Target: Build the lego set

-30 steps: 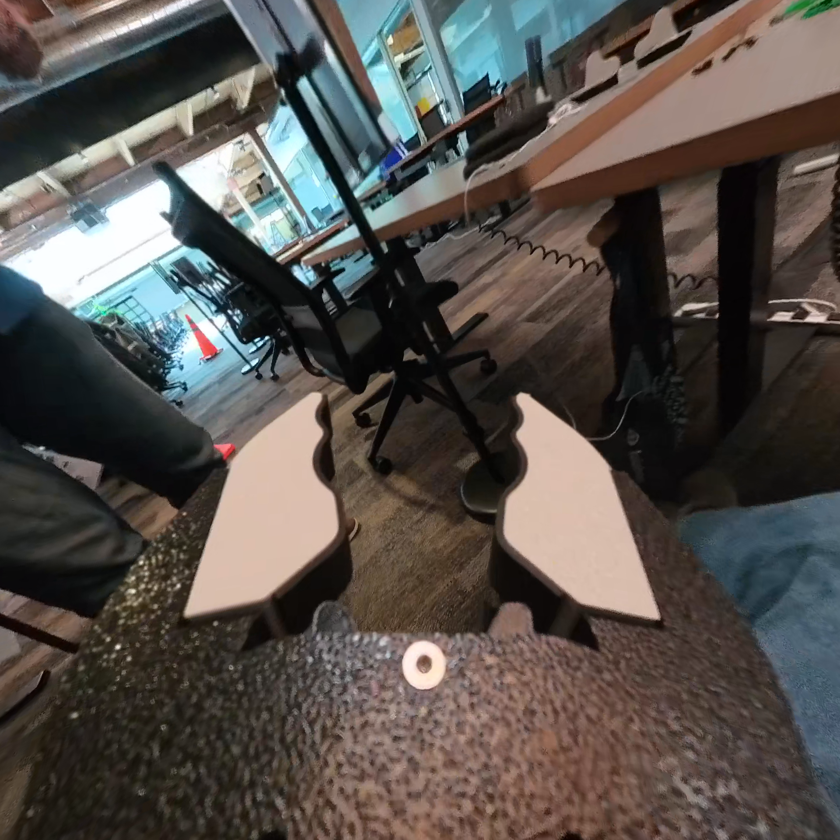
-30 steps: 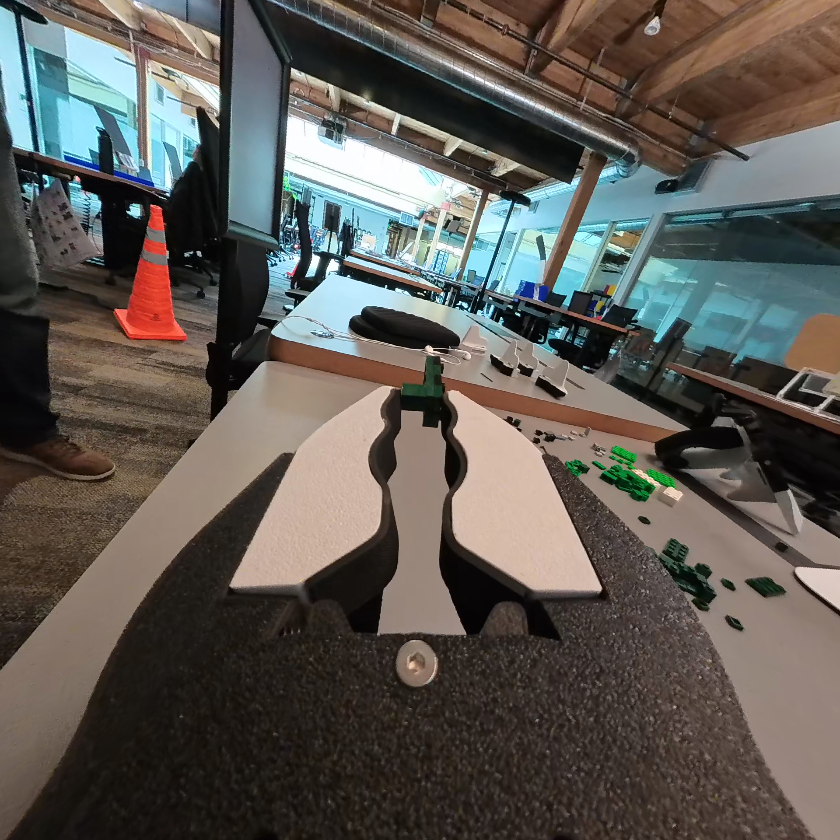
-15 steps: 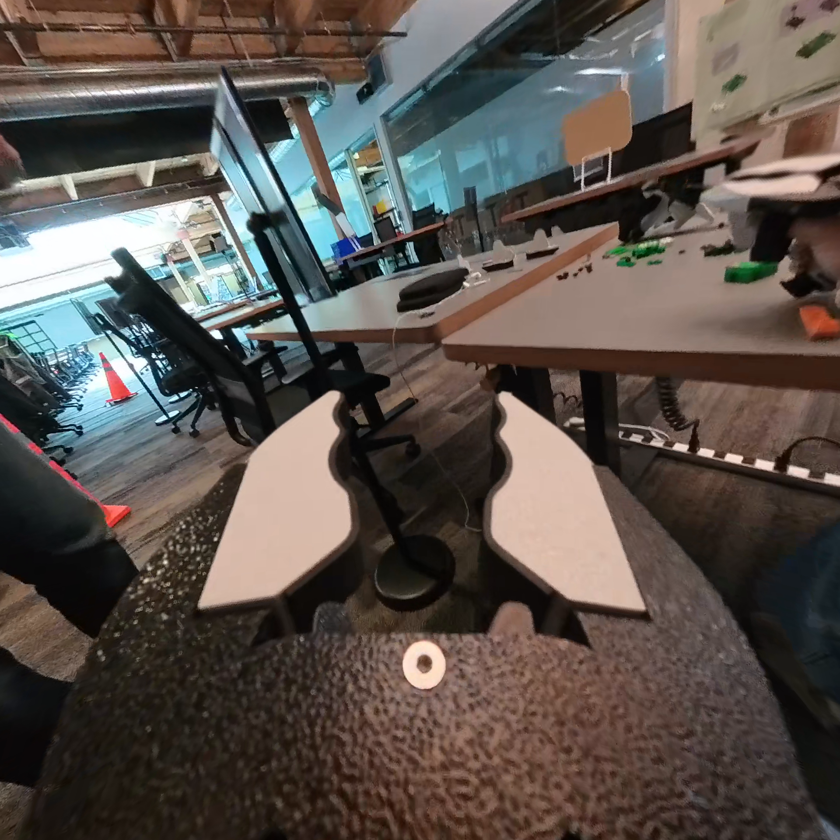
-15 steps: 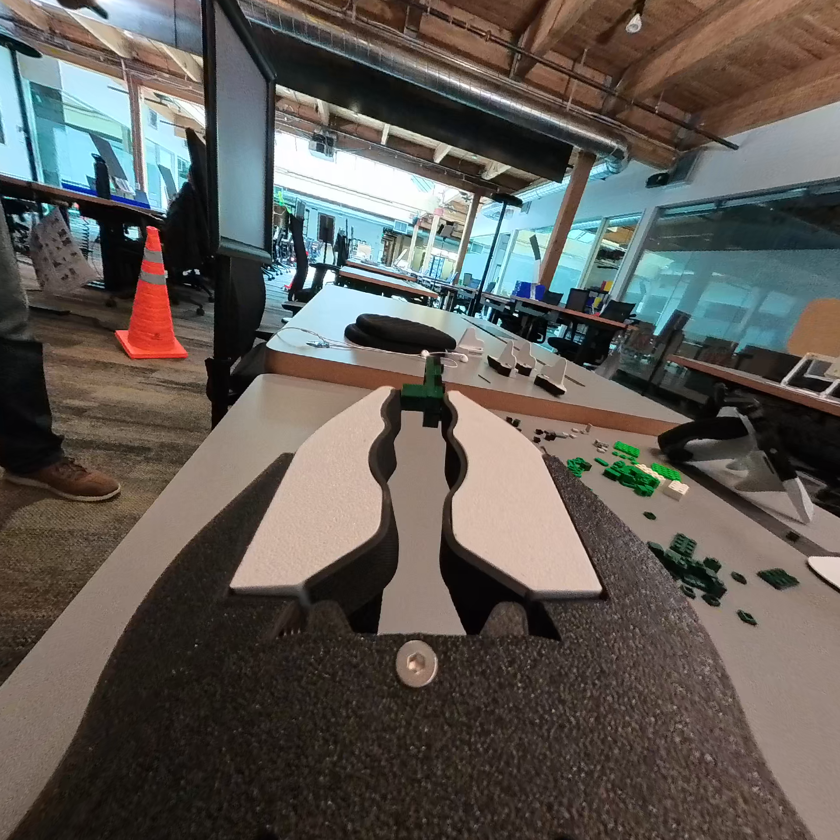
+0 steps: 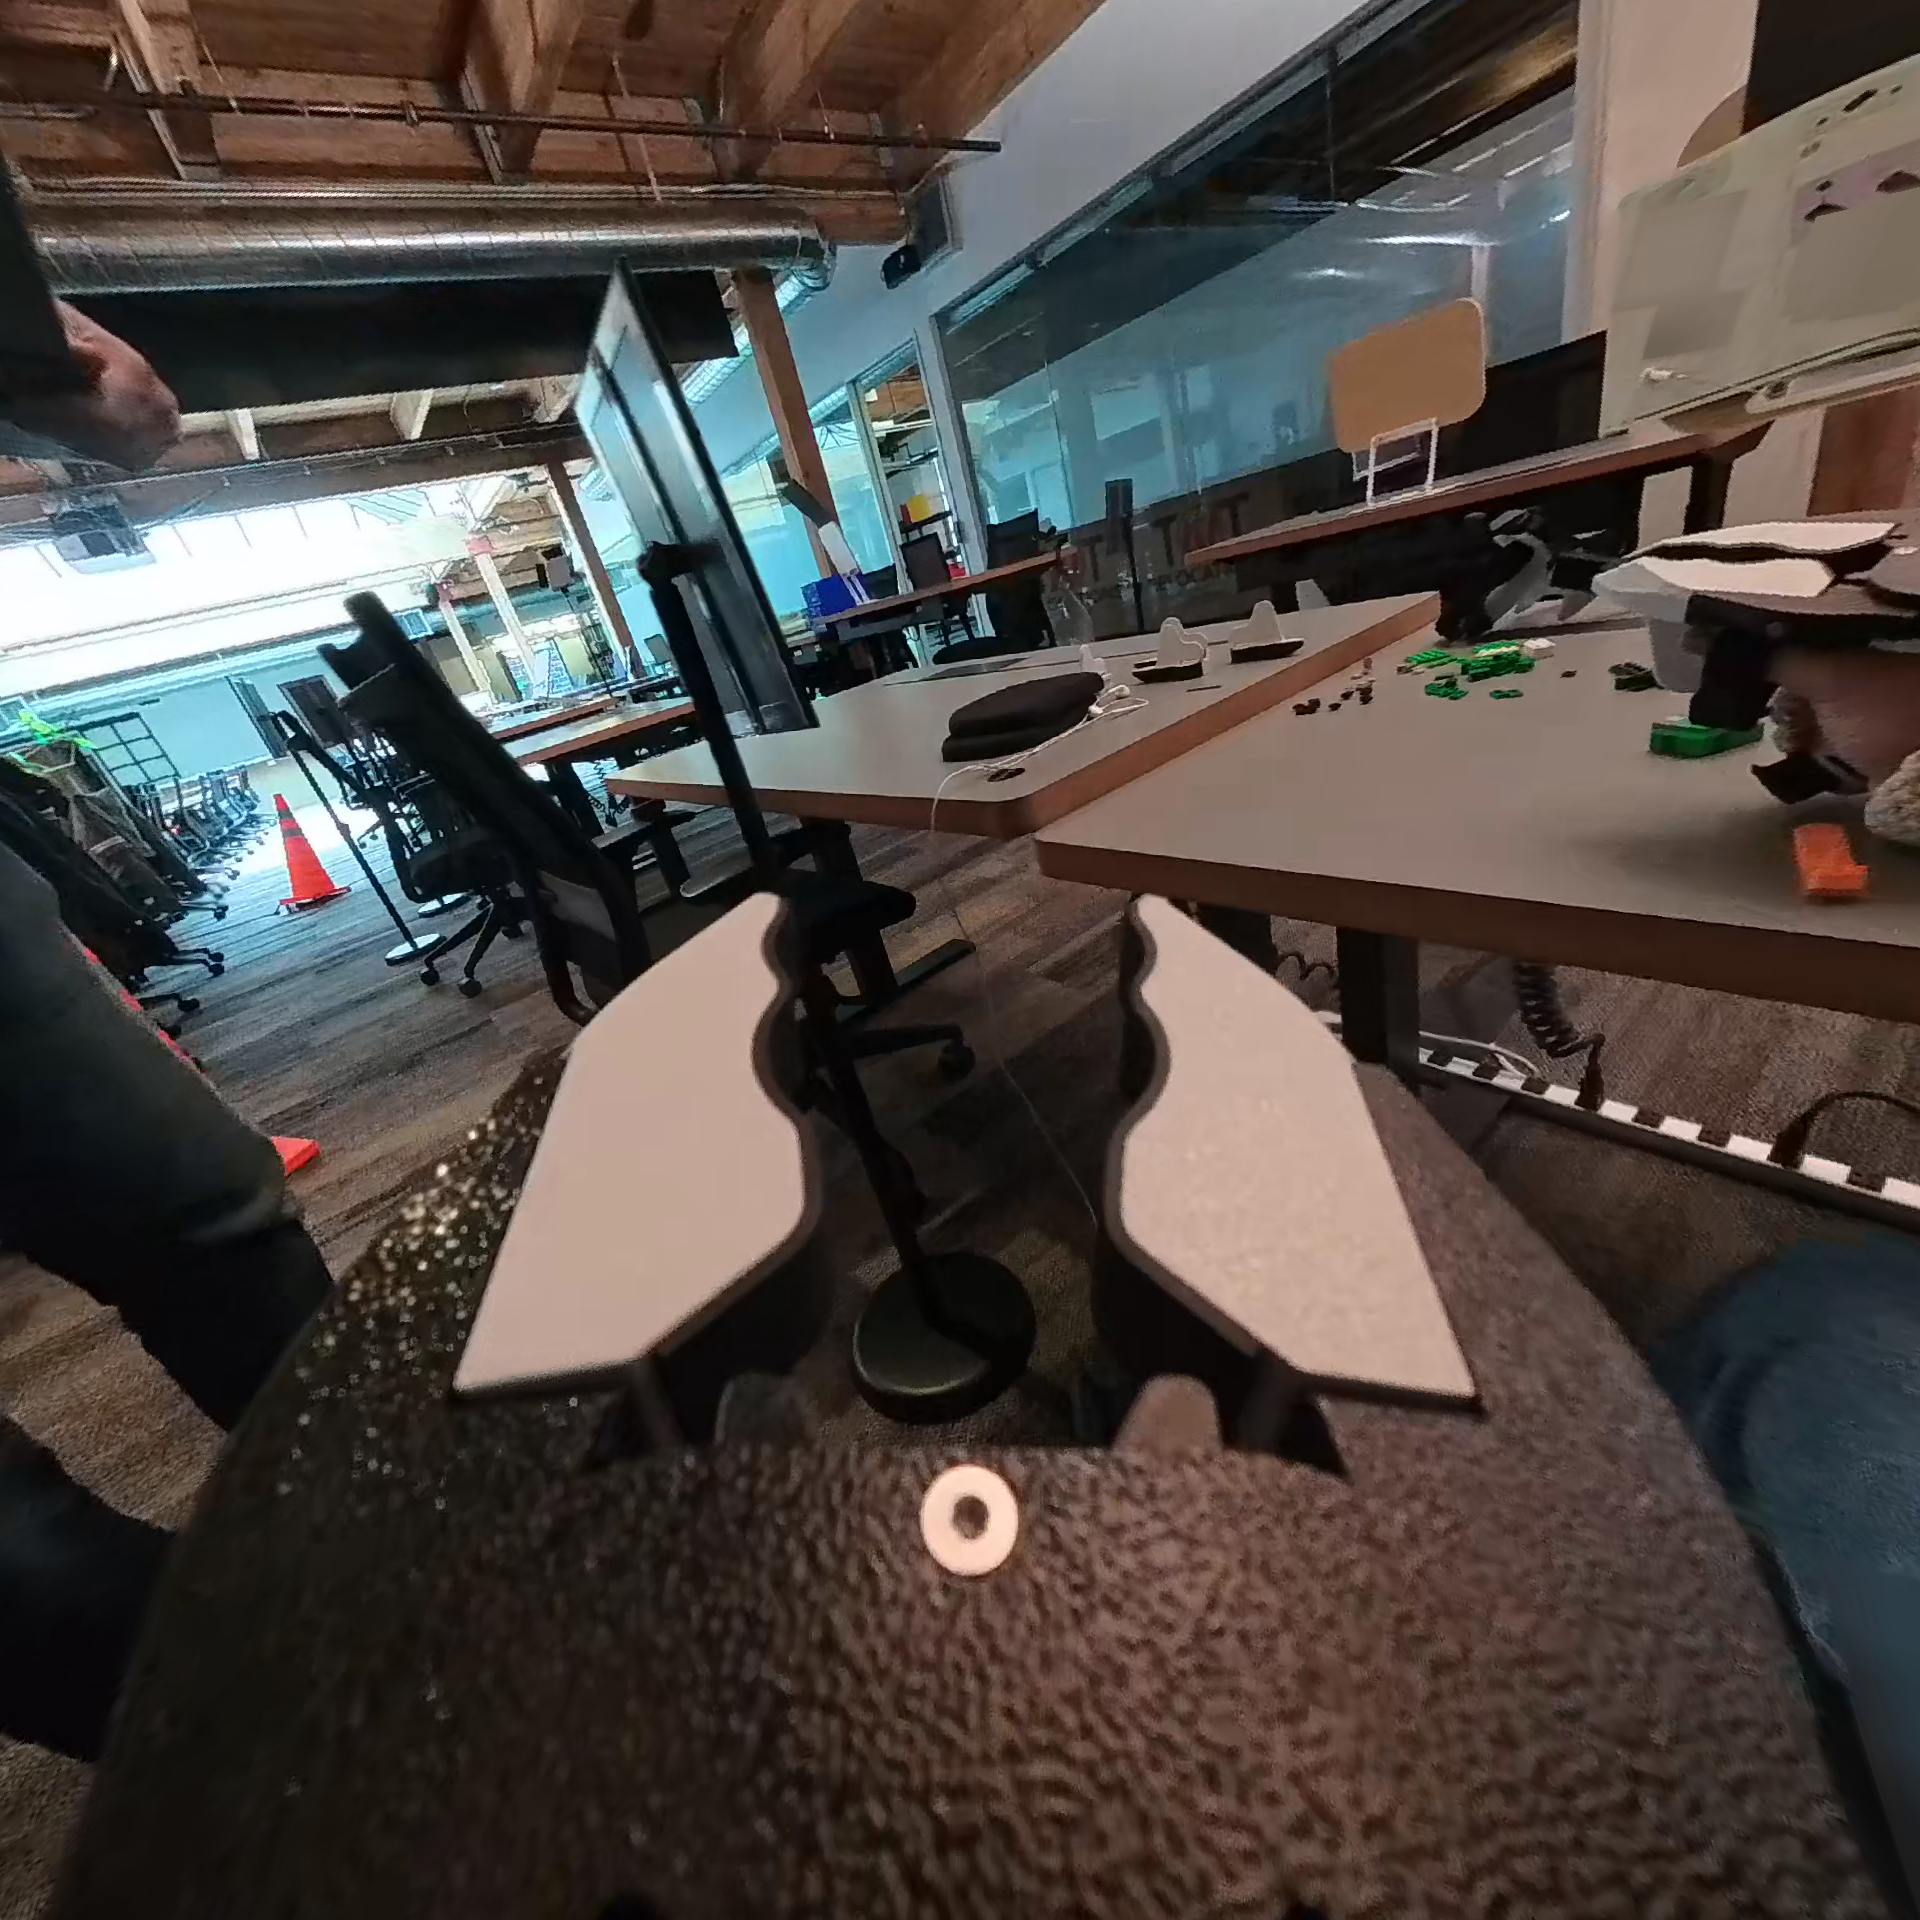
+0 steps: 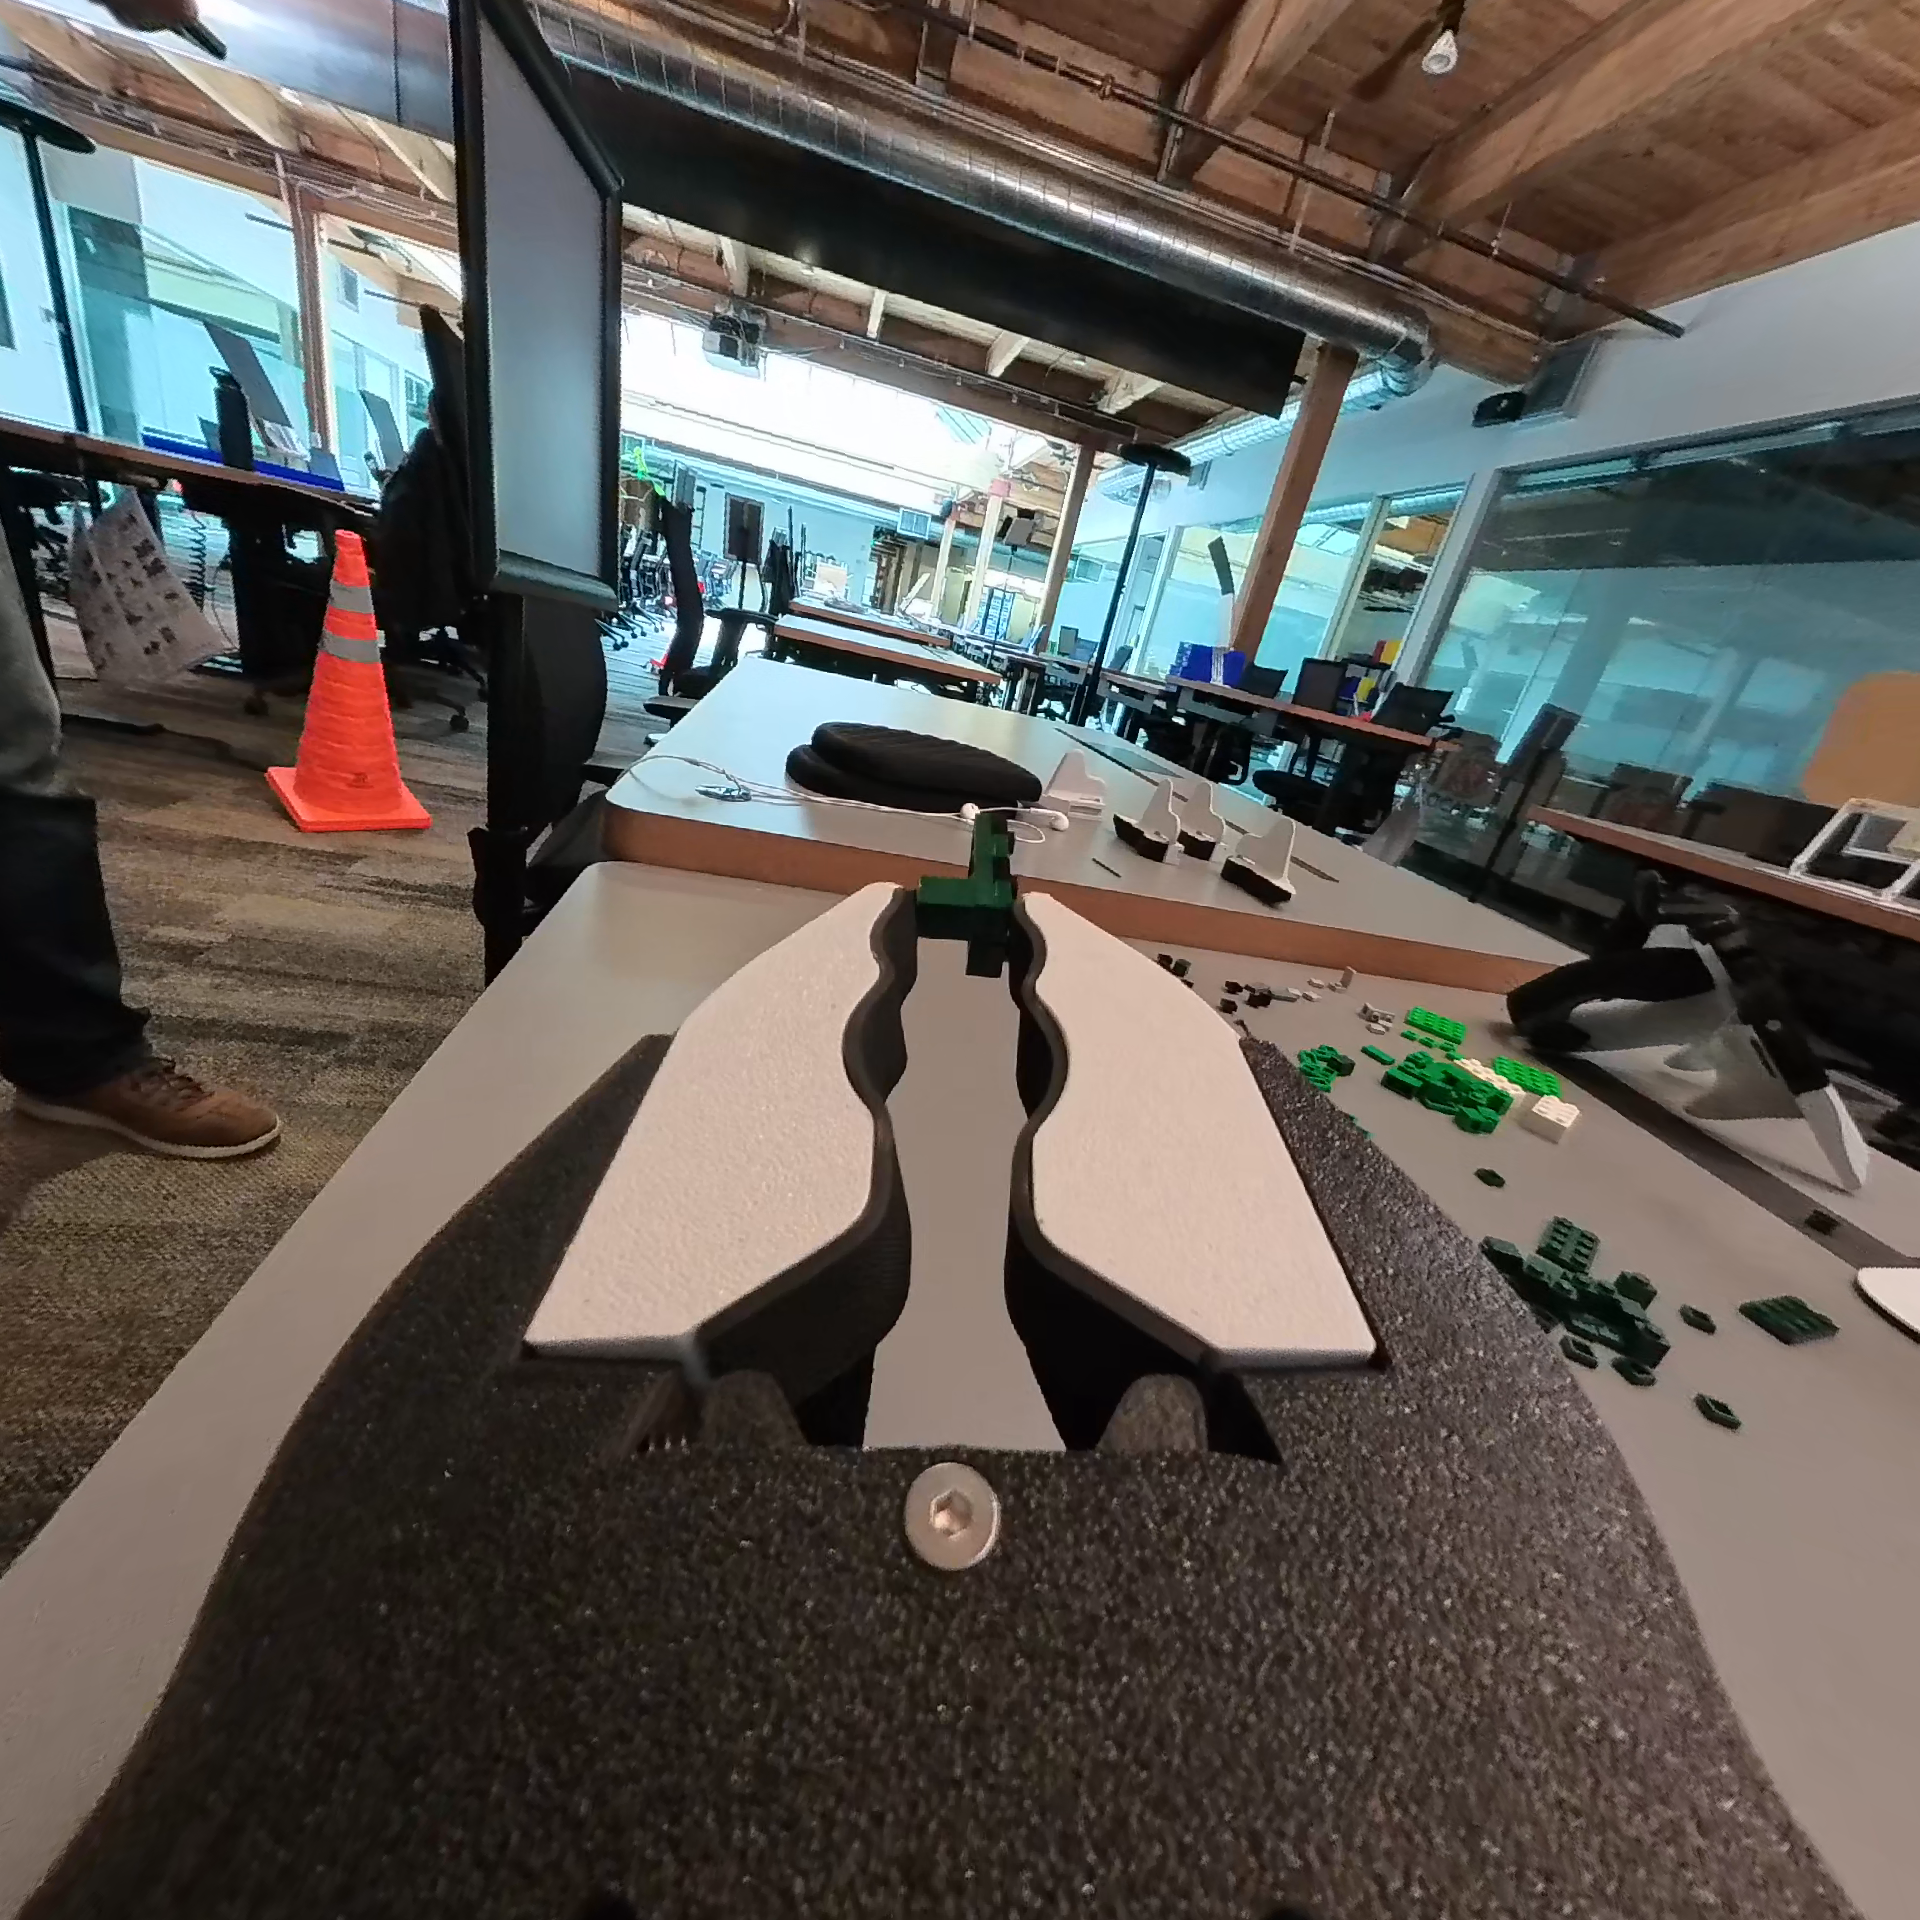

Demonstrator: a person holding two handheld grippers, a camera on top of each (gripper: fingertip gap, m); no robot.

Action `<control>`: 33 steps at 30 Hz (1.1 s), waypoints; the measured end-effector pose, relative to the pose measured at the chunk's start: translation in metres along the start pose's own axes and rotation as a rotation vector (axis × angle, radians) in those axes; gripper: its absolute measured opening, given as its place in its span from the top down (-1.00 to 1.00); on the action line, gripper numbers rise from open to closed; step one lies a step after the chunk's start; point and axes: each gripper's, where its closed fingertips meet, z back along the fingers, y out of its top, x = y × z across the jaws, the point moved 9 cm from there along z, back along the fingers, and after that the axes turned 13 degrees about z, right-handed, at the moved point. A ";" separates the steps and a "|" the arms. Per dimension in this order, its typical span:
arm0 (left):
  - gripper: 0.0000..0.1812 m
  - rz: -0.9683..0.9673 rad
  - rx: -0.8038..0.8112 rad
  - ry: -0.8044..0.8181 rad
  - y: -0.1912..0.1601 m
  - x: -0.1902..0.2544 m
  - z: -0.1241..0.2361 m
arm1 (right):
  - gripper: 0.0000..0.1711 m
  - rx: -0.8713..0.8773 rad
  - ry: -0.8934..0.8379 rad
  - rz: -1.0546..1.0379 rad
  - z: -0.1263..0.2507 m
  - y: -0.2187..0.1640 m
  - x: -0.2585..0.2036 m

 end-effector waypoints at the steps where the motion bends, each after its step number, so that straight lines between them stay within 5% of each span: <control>1: 0.33 0.009 0.004 0.004 0.000 -0.001 0.002 | 0.81 -0.001 0.002 0.002 0.000 0.000 0.000; 33: 0.41 0.057 -0.086 -0.176 -0.035 0.037 -0.019 | 0.81 -0.009 0.016 -0.020 -0.003 -0.001 -0.002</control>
